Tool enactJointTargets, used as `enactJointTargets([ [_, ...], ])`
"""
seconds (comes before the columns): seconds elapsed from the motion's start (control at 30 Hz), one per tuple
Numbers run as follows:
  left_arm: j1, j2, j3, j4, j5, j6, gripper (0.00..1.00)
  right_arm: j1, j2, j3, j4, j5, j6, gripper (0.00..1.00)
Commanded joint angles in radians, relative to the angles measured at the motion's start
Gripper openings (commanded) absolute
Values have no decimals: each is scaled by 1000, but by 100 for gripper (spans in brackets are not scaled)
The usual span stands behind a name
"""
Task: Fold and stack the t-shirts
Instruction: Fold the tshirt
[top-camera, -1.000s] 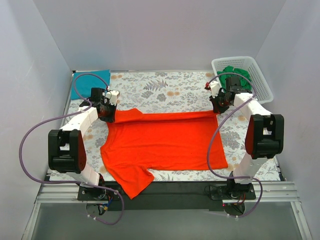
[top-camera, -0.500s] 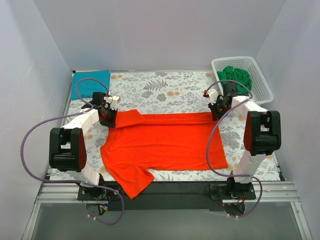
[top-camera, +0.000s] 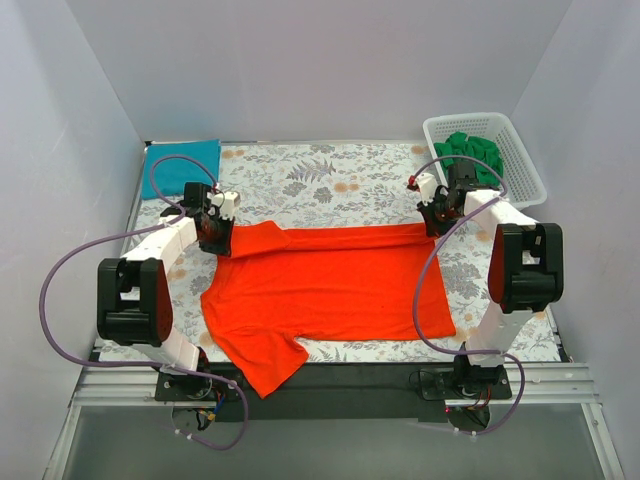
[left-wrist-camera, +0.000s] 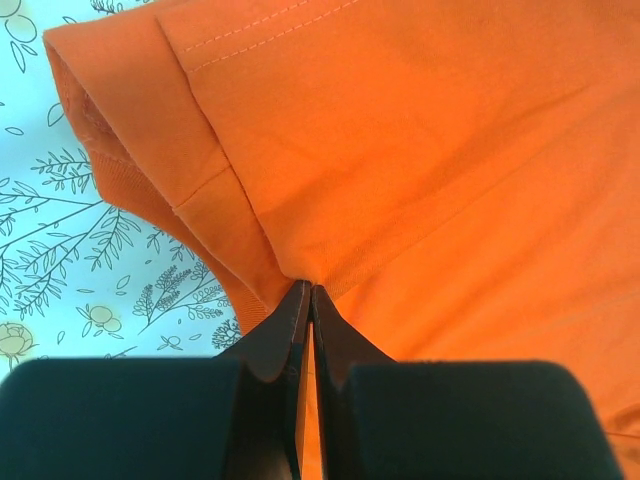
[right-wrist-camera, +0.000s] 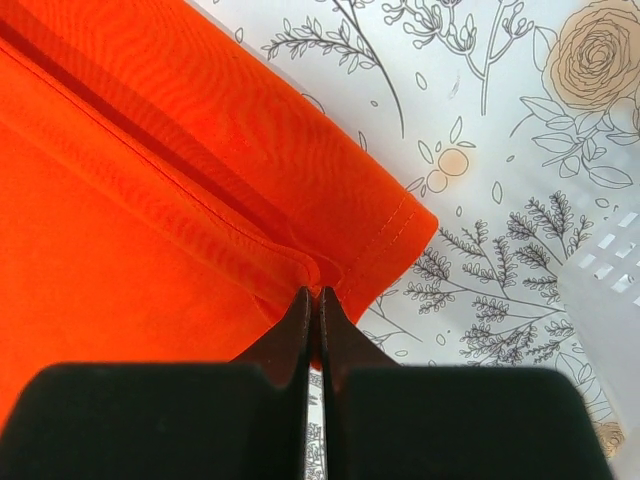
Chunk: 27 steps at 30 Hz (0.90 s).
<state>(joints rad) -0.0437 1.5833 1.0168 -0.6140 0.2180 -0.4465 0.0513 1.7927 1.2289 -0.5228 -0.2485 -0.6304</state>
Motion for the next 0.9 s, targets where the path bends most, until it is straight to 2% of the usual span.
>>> enactJointTargets([
  [0.0, 4, -56, -4, -13, 3, -6, 0, -13, -42, 21, 1, 17, -15, 1],
  [0.53, 4, 12, -99, 57, -17, 5, 0, -13, 13, -32, 17, 22, -35, 1],
  [0.77, 4, 23, -100, 51, -23, 9, 0, -13, -29, -43, -14, 2, -52, 1],
  [0.83, 4, 18, -90, 40, -19, 11, 2, -13, -39, -46, -28, -6, -61, 1],
  [0.87, 4, 6, -84, 34, -16, 14, 6, -13, -55, -46, -43, -8, -68, 6],
])
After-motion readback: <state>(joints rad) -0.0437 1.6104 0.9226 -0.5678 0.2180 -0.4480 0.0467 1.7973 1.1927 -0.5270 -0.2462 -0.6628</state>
